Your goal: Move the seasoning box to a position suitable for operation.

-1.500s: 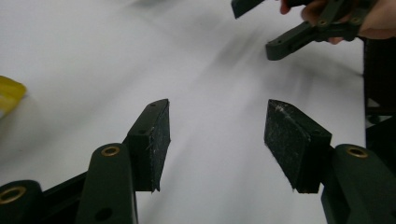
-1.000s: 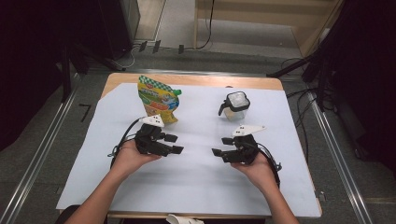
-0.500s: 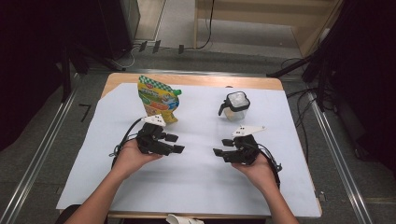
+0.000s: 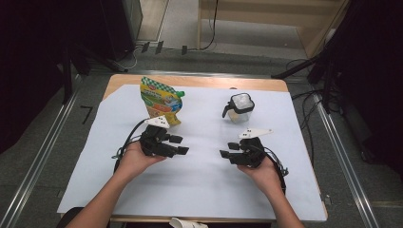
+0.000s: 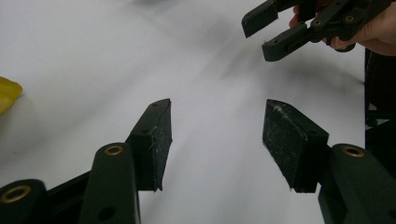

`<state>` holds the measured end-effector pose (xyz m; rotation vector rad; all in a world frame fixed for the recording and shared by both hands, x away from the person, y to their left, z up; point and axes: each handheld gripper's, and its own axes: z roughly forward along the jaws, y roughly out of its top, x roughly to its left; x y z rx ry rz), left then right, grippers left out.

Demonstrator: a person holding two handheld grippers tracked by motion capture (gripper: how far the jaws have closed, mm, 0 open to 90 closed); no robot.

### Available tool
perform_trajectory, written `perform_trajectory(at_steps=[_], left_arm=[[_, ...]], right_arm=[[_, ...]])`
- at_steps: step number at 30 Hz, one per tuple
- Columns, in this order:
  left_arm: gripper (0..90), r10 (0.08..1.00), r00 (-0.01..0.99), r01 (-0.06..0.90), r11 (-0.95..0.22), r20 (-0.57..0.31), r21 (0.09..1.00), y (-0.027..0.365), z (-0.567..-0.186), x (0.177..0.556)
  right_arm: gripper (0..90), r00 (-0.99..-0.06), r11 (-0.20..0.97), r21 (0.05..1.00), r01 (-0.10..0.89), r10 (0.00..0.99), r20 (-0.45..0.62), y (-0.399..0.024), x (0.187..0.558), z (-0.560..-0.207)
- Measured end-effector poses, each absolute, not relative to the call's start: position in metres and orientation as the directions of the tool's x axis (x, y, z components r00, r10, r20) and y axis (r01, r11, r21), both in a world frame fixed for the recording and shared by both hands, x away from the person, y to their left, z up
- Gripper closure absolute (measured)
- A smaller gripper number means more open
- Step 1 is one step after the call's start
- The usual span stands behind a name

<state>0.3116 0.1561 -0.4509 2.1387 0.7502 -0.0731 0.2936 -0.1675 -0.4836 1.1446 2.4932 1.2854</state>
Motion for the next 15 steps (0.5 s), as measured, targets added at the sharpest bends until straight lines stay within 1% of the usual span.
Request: perform_trajectory(at_steps=[2,3,5,12,15], left_arm=[[45.8,0.488,0.815,0.544,-0.463,-0.311,0.700,0.1562,-0.4513,0.3124],[45.9,0.498,0.814,0.541,-0.460,-0.300,0.704,0.1565,-0.4513,0.3129],[46.4,0.498,0.814,0.540,-0.459,-0.299,0.706,0.1569,-0.4519,0.3135],[44.5,0.498,0.814,0.541,-0.460,-0.300,0.704,0.1579,-0.4522,0.3142],[43.9,0.495,0.813,0.544,-0.456,-0.307,0.704,0.1574,-0.4514,0.3133]], right_arm=[[51.3,-0.708,0.361,0.735,0.574,0.669,0.225,-0.1681,0.2943,-0.4843],[52.0,-0.684,0.340,0.721,0.603,0.686,0.248,-0.1687,0.2964,-0.4860],[52.0,-0.680,0.343,0.715,0.609,0.690,0.248,-0.1702,0.2973,-0.4864],[48.9,-0.683,0.339,0.735,0.587,0.694,0.226,-0.1740,0.2965,-0.4823],[46.0,-0.676,0.334,0.743,0.580,0.706,0.210,-0.1764,0.2978,-0.4794]])
